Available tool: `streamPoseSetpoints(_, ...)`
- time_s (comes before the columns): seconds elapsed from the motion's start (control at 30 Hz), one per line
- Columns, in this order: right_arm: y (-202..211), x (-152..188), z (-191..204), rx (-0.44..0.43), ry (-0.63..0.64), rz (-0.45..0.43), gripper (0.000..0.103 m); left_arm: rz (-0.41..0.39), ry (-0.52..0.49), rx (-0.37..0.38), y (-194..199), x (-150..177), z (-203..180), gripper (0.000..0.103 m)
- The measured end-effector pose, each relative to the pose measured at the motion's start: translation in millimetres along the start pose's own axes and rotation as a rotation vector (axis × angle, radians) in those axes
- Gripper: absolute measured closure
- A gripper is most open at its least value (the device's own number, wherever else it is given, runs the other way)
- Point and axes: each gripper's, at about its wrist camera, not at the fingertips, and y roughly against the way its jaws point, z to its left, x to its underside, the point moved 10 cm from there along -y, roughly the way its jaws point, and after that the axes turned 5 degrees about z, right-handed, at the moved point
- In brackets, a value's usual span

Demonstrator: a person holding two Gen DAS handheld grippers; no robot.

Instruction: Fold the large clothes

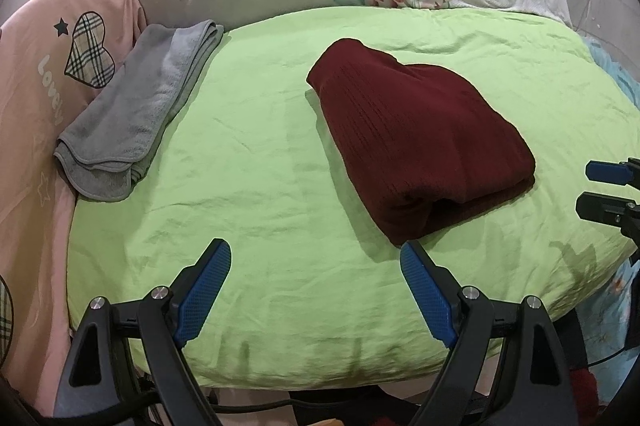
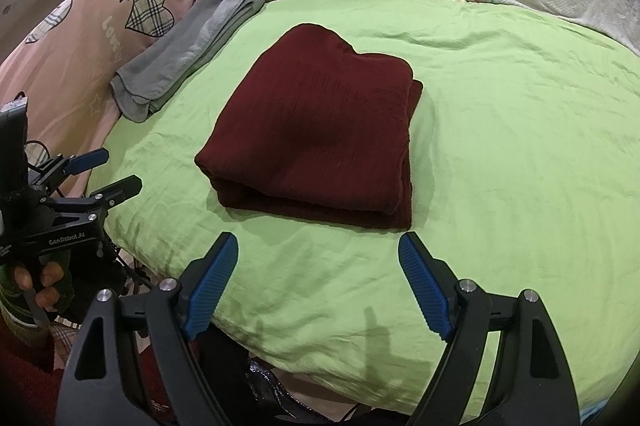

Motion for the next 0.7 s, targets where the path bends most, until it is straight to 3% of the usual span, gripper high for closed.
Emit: streamPoseSetpoints(0.7, 3.3, -1.6, 8.1, -0.019, 0.018, 0.000, 0.020, -0.011, 0.003, 0.009, 3.8, -0.3, -1.3, 0.016)
